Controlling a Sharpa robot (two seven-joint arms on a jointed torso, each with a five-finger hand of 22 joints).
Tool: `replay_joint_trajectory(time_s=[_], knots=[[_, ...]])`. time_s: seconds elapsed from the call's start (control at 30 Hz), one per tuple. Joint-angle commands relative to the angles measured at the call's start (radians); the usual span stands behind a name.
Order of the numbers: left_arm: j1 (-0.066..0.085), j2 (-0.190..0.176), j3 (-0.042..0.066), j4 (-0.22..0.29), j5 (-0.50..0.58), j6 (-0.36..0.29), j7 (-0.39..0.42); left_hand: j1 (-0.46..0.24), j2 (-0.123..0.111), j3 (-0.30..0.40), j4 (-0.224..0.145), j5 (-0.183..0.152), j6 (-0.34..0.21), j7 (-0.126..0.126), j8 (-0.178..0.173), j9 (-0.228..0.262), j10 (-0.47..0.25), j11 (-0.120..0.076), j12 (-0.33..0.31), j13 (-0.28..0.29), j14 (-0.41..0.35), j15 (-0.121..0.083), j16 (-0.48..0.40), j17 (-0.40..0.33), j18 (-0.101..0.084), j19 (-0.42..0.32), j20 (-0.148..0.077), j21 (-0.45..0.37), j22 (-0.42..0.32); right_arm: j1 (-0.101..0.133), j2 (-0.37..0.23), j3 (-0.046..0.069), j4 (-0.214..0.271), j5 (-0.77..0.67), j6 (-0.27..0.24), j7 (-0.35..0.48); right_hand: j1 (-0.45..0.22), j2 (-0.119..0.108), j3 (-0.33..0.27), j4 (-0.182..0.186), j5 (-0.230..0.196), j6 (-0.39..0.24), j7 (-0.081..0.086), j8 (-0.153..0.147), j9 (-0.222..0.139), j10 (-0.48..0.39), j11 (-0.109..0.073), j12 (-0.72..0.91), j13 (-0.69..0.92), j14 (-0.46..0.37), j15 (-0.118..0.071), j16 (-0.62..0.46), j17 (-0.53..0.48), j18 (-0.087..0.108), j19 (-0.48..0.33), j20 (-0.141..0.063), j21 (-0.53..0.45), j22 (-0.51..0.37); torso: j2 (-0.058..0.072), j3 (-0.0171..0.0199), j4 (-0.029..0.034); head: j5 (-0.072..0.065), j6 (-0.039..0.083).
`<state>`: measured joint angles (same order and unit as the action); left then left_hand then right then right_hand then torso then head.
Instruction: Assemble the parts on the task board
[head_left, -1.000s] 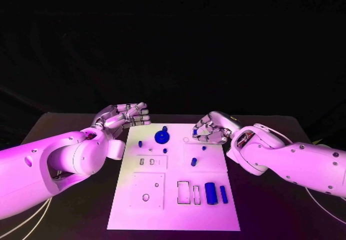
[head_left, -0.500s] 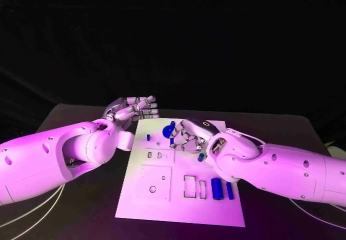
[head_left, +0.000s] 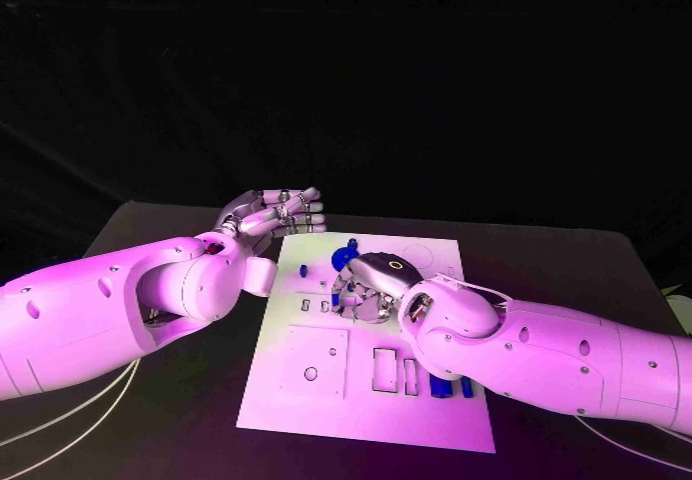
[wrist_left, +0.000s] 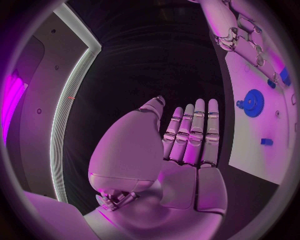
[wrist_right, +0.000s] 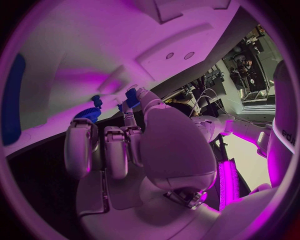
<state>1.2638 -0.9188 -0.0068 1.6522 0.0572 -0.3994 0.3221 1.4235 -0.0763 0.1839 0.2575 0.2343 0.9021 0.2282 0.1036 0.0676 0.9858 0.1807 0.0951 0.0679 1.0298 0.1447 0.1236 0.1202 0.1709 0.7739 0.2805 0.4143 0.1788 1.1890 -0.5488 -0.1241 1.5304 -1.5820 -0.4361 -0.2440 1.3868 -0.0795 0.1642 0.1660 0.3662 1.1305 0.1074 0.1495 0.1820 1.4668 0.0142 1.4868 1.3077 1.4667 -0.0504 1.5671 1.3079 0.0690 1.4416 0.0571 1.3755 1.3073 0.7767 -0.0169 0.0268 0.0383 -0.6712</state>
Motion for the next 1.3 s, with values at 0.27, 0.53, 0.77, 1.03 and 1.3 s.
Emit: replay_joint_trajectory(time_s=[0.27, 0.53, 0.77, 1.03, 1.3], knots=[[0.001, 0.002, 0.001, 0.003, -0.001, 0.02, 0.003, 0.012, -0.001, -0.001, -0.005, -0.004, 0.002, 0.004, -0.005, -0.001, 0.004, 0.004, -0.005, -0.001, 0.004, 0.0, -0.007, 0.001, 0.01, -0.004, 0.0, 0.004, -0.001, -0.015, 0.021, -0.001, -0.026, -0.048, 0.029, -0.034, -0.006, 0.004, -0.002, 0.007, 0.003, 0.017, -0.024, 0.003, 0.019, 0.036, -0.006, -0.003, 0.174, 0.102, -0.004, 0.0, 0.253, -0.013, -0.008, 0.0, -0.006, 0.076, -0.001, 0.0003, 0.0003, 0.003, -0.003], [0.001, 0.002, 0.001, 0.003, -0.001, 0.021, 0.002, 0.012, -0.001, -0.001, -0.005, -0.004, 0.002, 0.004, -0.005, -0.001, 0.004, 0.004, -0.005, -0.001, 0.004, 0.0, -0.007, 0.001, 0.01, -0.004, 0.0, 0.004, -0.001, -0.019, 0.029, -0.001, -0.036, -0.05, 0.032, -0.035, -0.01, -0.001, -0.003, 0.006, 0.0, 0.009, -0.021, 0.0, 0.019, 0.034, -0.004, -0.006, 0.171, 0.102, -0.003, -0.001, 0.252, -0.013, -0.01, 0.001, -0.01, 0.074, -0.001, 0.0, -0.0004, 0.004, -0.003], [0.001, 0.001, 0.001, 0.003, -0.001, 0.021, 0.002, 0.012, -0.001, -0.001, -0.005, -0.004, 0.002, 0.004, -0.005, -0.001, 0.004, 0.004, -0.005, -0.001, 0.004, 0.0, -0.007, 0.001, 0.01, -0.004, 0.0, 0.004, -0.001, -0.021, 0.033, -0.001, -0.041, -0.05, 0.037, -0.037, -0.013, -0.003, -0.003, 0.006, -0.006, 0.003, -0.018, -0.003, 0.018, 0.032, -0.002, -0.008, 0.17, 0.101, -0.001, -0.001, 0.251, -0.012, -0.011, 0.001, -0.012, 0.072, 0.0, -0.0003, -0.0001, 0.006, -0.003], [0.001, 0.001, 0.001, 0.003, -0.001, 0.022, 0.001, 0.012, -0.001, -0.001, -0.005, -0.004, 0.002, 0.004, -0.005, -0.001, 0.004, 0.004, -0.005, -0.001, 0.004, 0.0, -0.007, 0.001, 0.01, -0.004, 0.0, 0.004, -0.001, -0.022, 0.034, -0.001, -0.044, -0.05, 0.05, -0.043, -0.016, -0.009, -0.004, 0.005, -0.011, -0.005, -0.014, -0.007, 0.017, 0.027, 0.002, -0.014, 0.164, 0.1, 0.001, -0.003, 0.246, -0.011, -0.015, 0.003, -0.018, 0.068, -0.001, -0.0004, -0.0001, 0.006, -0.003], [0.001, 0.0, 0.001, 0.004, -0.001, 0.024, -0.001, 0.012, -0.001, -0.001, -0.005, -0.004, 0.002, 0.004, -0.006, -0.001, 0.004, 0.004, -0.006, -0.001, 0.004, 0.0, -0.008, 0.002, 0.01, -0.005, 0.0, 0.005, -0.001, -0.022, 0.034, -0.002, -0.046, -0.049, 0.053, -0.044, -0.042, -0.028, -0.014, 0.013, -0.01, -0.044, 0.004, -0.028, 0.009, 0.02, 0.017, -0.022, 0.157, 0.1, 0.014, -0.003, 0.245, -0.01, -0.017, 0.012, -0.024, 0.066, 0.0, 0.0001, -0.0005, 0.006, -0.003]])
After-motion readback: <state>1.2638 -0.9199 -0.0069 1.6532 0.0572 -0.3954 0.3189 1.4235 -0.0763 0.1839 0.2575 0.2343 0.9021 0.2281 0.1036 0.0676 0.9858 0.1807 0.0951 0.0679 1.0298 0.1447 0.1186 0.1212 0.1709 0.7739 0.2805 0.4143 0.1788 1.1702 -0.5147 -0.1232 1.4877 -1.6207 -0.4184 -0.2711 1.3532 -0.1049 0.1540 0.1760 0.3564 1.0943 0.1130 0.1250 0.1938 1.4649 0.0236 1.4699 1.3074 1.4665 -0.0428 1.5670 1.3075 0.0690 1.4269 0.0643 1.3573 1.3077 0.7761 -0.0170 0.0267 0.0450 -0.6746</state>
